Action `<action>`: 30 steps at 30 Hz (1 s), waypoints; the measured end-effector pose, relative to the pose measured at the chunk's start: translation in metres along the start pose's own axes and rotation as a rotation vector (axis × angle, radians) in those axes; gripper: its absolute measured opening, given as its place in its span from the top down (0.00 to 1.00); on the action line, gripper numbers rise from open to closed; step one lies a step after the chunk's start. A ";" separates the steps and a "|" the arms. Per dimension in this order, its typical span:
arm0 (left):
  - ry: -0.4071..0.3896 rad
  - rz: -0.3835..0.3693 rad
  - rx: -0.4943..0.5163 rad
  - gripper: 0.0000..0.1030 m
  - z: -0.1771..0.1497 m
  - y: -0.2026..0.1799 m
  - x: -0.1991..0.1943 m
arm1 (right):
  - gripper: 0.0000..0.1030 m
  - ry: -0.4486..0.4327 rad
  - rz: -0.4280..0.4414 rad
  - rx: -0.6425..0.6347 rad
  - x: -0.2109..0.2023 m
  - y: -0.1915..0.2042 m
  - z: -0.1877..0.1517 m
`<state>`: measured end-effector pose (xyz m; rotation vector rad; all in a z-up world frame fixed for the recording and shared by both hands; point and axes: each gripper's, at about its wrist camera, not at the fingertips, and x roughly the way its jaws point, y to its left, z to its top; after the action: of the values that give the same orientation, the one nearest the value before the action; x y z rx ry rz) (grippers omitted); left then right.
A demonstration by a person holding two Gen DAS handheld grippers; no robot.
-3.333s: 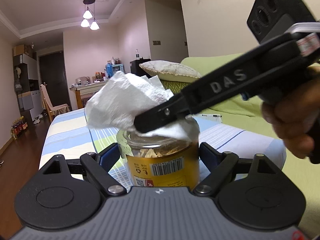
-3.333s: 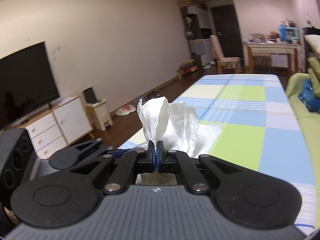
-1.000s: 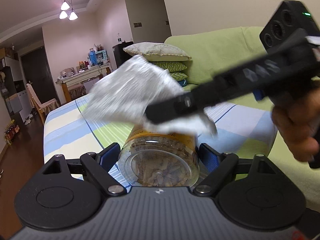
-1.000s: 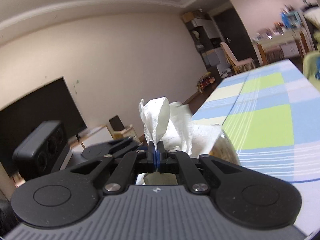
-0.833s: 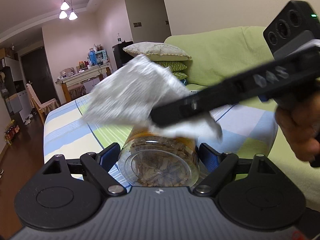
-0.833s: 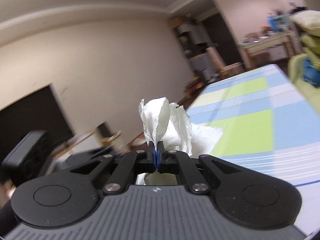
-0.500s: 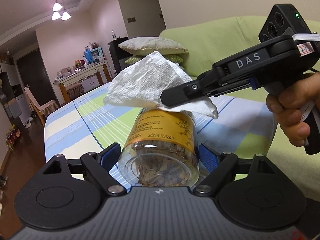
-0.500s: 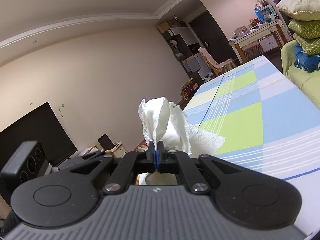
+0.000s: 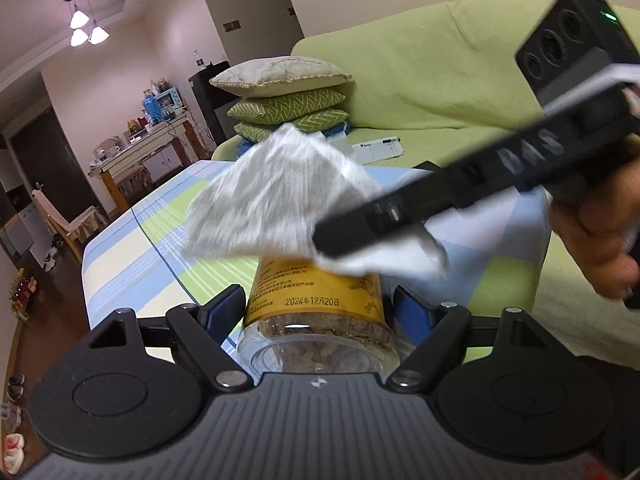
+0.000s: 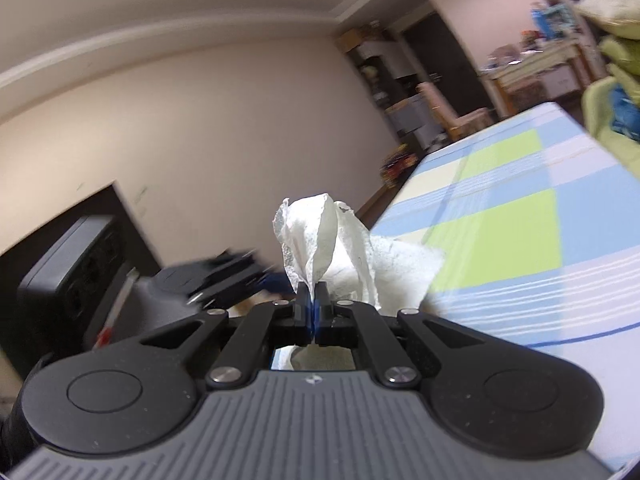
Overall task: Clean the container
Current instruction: 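Wipe the jar's side and rim with the tissue in the right gripper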
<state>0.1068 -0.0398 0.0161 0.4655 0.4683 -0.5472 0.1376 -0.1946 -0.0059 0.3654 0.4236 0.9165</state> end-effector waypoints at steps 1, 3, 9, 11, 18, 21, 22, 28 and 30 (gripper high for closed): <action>-0.003 -0.002 -0.005 0.21 -0.001 0.002 0.000 | 1.00 0.003 -0.006 -0.021 0.001 0.002 0.001; -0.007 -0.005 -0.011 0.21 -0.002 0.004 0.000 | 1.00 -0.022 -0.045 -0.008 -0.001 -0.006 0.006; -0.021 -0.023 -0.033 0.21 -0.004 0.013 -0.001 | 1.00 -0.080 -0.096 0.109 -0.003 -0.036 0.017; -0.029 -0.034 -0.046 0.21 -0.007 0.017 -0.001 | 1.00 -0.076 -0.108 0.073 -0.002 -0.029 0.015; -0.044 -0.065 -0.076 0.21 -0.010 0.028 -0.001 | 1.00 -0.022 -0.002 0.003 0.008 -0.005 0.002; -0.053 -0.048 -0.053 0.21 -0.010 0.023 -0.001 | 1.00 -0.045 -0.056 -0.016 0.008 -0.010 0.011; -0.055 -0.038 -0.041 0.21 -0.010 0.020 -0.001 | 1.00 -0.057 -0.079 -0.016 0.006 -0.013 0.013; -0.063 0.029 0.027 0.21 -0.011 0.000 -0.004 | 1.00 -0.053 -0.119 -0.036 0.006 -0.016 0.019; -0.068 0.030 0.003 0.20 -0.012 0.001 -0.004 | 1.00 -0.047 -0.123 -0.055 0.006 -0.013 0.020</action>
<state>0.1003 -0.0309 0.0090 0.4549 0.3948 -0.5337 0.1597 -0.1989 0.0039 0.3067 0.3729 0.7963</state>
